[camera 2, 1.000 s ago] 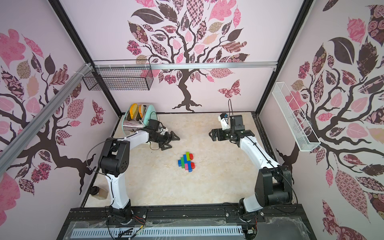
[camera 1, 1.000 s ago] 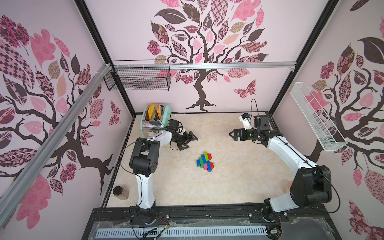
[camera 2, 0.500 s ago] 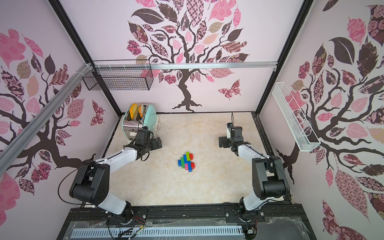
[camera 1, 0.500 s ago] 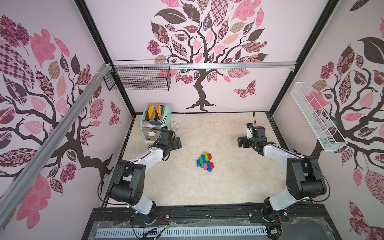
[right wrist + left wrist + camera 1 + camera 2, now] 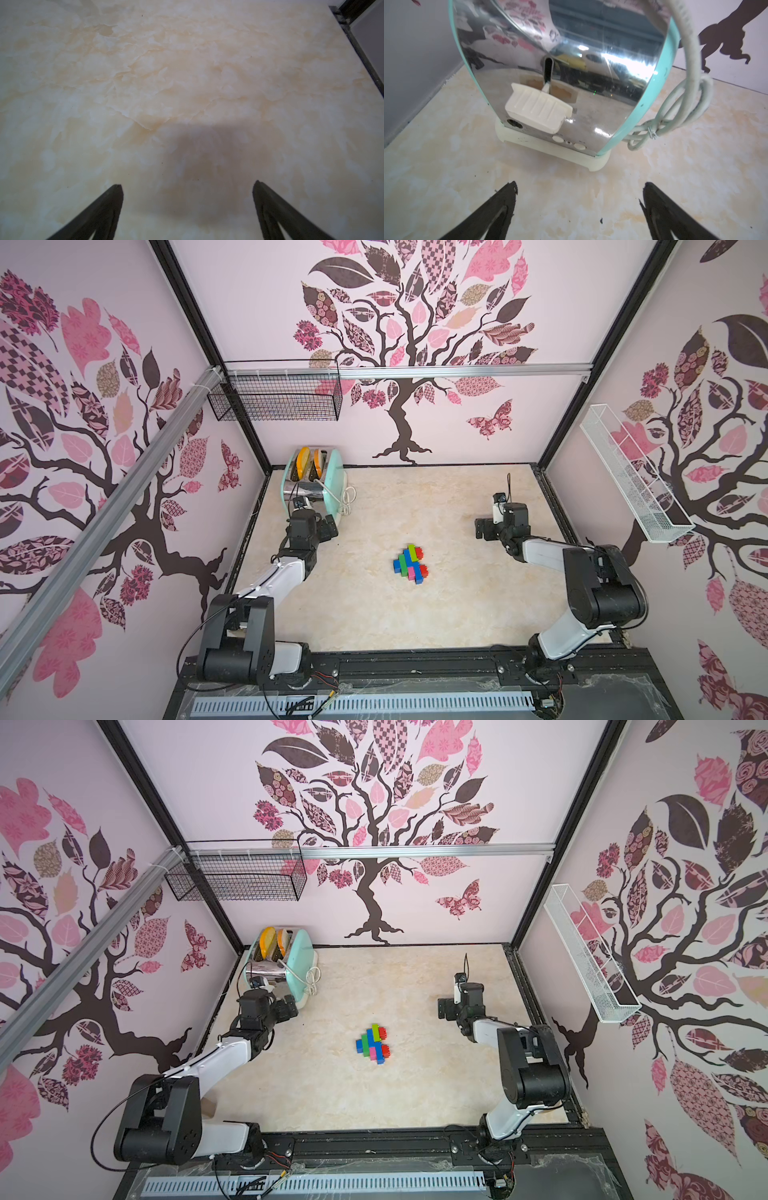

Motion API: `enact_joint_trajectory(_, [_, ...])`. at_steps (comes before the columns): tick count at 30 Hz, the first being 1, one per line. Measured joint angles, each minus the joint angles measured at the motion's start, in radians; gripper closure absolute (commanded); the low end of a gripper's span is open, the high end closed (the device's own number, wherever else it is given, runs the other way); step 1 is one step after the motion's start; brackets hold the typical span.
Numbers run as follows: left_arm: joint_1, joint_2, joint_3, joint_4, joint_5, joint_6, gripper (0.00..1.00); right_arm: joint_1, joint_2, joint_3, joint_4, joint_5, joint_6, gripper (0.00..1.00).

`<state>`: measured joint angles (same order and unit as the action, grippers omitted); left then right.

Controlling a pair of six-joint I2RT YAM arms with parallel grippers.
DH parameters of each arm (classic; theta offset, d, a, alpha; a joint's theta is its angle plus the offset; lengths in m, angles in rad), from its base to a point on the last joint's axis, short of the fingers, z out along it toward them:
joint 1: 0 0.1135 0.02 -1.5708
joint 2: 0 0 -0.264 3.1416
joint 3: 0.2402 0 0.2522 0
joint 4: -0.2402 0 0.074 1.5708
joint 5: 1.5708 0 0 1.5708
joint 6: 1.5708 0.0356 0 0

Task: Assemble a heart with lego
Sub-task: Reset both arms

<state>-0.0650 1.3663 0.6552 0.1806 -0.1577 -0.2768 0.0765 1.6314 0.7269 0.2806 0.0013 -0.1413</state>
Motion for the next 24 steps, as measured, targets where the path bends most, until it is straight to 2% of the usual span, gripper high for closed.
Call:
enact_joint_trajectory(5, [0.033, -0.009, -0.031, 0.07, 0.008, 0.026, 0.03, -0.025, -0.076, -0.14, 0.146, -0.008, 0.023, 0.01])
enact_joint_trajectory(10, [0.033, -0.08, -0.143, 0.159, -0.068, 0.071, 0.03, -0.053, -0.085, -0.2, 0.245, -0.003, 0.044, 0.0])
enact_joint_trajectory(14, [0.052, -0.01, -0.222, 0.294, -0.089, 0.1, 0.03, -0.053, -0.087, -0.214, 0.288, -0.003, 0.051, 0.0])
enact_joint_trajectory(20, [0.118, 0.058, -0.195, 0.304, -0.059, 0.102, 0.03, -0.05, -0.087, -0.242, 0.367, 0.042, 0.064, 0.0])
enact_joint_trajectory(24, [0.126, 0.066, -0.171, 0.326, -0.053, 0.102, 0.03, -0.044, -0.087, -0.285, 0.42, 0.069, 0.071, 0.0])
